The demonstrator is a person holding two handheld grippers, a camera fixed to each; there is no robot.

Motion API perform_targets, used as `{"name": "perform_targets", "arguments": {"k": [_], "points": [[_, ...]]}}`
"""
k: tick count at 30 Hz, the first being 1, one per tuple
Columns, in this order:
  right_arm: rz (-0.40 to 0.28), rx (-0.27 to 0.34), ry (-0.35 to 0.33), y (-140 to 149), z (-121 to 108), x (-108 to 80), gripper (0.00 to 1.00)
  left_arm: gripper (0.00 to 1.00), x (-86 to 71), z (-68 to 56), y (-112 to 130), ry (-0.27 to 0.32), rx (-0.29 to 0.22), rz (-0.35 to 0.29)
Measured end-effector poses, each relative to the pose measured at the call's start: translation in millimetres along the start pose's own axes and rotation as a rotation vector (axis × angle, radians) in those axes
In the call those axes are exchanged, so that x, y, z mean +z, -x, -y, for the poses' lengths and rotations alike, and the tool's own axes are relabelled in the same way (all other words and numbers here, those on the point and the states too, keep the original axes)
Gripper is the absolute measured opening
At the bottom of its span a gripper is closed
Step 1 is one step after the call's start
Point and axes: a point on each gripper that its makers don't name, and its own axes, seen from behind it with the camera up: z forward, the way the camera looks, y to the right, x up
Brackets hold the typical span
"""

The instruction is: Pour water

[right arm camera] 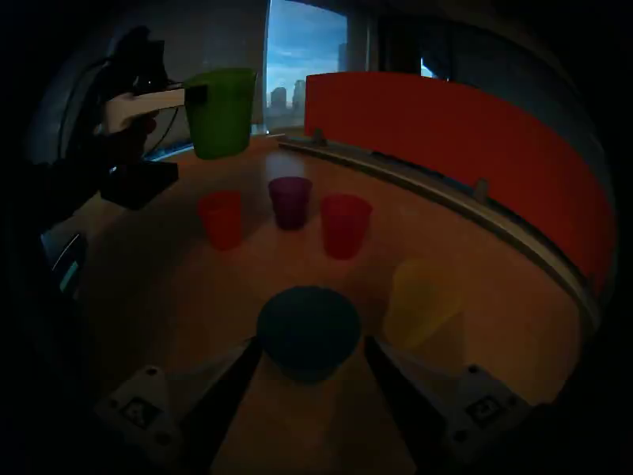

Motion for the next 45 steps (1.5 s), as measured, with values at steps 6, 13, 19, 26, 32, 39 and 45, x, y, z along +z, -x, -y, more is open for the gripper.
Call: {"name": "perform_targets", "arguments": {"k": [6,13,19,26,32,39,45], "points": [[-0.001,0.005,-0.008,-0.5,0.7,9.4,0.94,0.88,-4.3,-0.8,3.3,-0.001,0.000,0.005],[-0.006,0.012,-0.021,-1.4,2.9,19.1,0.94,0.89,-10.1,1.6,3.6,-0.010,0.002,0.005],[-0.015,0.019,-0.027,-2.9,3.2,24.7,0.94,0.89,-16.1,3.9,6.6,-0.019,-0.002,0.008],[-0.029,0.024,-0.030,-4.7,3.5,28.2,0.94,0.89,-19.8,7.9,11.9,-0.030,-0.006,0.014],[-0.043,0.034,-0.017,-6.3,2.4,27.0,0.94,0.89,-23.6,9.9,14.8,-0.035,-0.008,0.014],[-0.065,0.038,-0.011,-18.5,5.1,18.2,0.93,0.89,-31.0,13.6,17.7,-0.049,-0.011,0.016],[-0.100,0.026,-0.011,-40.2,12.9,4.2,0.93,0.89,-41.1,16.0,15.5,-0.065,-0.017,0.004]]}}
